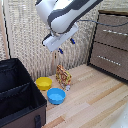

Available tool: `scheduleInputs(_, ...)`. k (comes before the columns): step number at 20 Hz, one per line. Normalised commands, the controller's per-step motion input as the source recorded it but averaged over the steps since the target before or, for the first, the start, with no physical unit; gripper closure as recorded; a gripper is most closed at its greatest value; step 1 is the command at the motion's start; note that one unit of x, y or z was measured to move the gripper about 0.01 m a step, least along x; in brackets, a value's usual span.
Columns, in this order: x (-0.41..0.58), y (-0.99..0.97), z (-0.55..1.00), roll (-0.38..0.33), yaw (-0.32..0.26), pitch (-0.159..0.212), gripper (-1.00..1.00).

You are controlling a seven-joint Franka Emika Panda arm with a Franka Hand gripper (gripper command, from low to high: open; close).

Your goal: With caution, bring your gripper towards the upper drawer's hold. Grasp the drawer hold tightly with your gripper tool. Pull the drawer in your direction to reveal the contents of the top drawer.

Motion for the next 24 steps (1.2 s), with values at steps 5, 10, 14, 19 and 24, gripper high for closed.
scheduleInputs(5, 0.000, 0.00, 0.25, -0.193, 0.238, 0.000, -1.00)
scheduleInputs(10, -0.105, -0.10, 0.21, -0.169, 0.267, 0.000, -1.00)
scheduleInputs(14, -0.061, -0.14, 0.02, -0.252, 0.228, 0.018, -1.00)
scheduleInputs(19, 0.000, -0.19, -0.21, -0.365, 0.161, 0.012, -1.00)
scheduleInputs(24, 0.000, -0.21, -0.24, -0.375, 0.144, 0.002, -1.00)
